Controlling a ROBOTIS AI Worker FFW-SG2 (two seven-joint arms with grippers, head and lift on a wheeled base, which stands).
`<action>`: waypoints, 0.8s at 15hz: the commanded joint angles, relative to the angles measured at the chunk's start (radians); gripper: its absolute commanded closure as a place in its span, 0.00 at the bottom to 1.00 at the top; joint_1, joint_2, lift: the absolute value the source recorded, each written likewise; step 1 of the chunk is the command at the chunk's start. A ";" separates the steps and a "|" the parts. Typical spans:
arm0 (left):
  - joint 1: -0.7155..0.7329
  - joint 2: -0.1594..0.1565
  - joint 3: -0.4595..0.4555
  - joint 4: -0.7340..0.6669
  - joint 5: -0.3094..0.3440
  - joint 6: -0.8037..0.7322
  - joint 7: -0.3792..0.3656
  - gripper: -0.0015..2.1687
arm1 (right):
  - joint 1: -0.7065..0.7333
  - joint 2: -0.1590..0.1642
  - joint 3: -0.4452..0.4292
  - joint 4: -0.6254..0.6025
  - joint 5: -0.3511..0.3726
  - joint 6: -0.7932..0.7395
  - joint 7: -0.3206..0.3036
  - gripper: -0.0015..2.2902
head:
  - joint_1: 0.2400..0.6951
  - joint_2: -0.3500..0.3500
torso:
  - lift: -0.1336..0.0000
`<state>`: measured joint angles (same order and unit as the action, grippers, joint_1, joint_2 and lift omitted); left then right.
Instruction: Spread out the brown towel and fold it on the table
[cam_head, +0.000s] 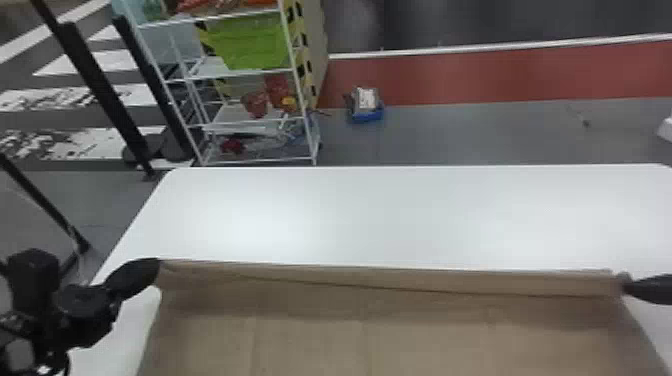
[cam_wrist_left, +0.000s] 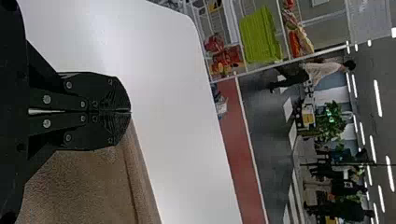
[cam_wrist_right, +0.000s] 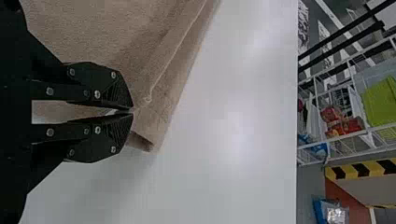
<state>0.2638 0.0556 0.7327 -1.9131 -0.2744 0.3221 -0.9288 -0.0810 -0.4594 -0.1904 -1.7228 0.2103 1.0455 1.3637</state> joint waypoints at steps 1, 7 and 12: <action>0.046 0.007 0.011 -0.010 -0.005 -0.074 -0.008 0.65 | 0.038 -0.013 0.003 -0.012 0.003 -0.021 0.003 0.44 | 1.00 0.79 | 0.07; 0.150 0.006 0.028 -0.075 -0.009 -0.203 -0.102 0.65 | 0.069 -0.033 0.008 -0.052 0.023 -0.043 0.003 0.44 | 1.00 0.79 | 0.07; 0.198 -0.010 0.082 -0.121 -0.009 -0.363 -0.248 0.65 | 0.093 -0.041 0.000 -0.103 0.015 -0.034 0.003 0.44 | 1.00 0.72 | 0.07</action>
<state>0.4528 0.0508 0.7920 -2.0177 -0.2837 -0.0081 -1.1515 0.0078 -0.4982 -0.1863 -1.8098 0.2315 1.0083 1.3637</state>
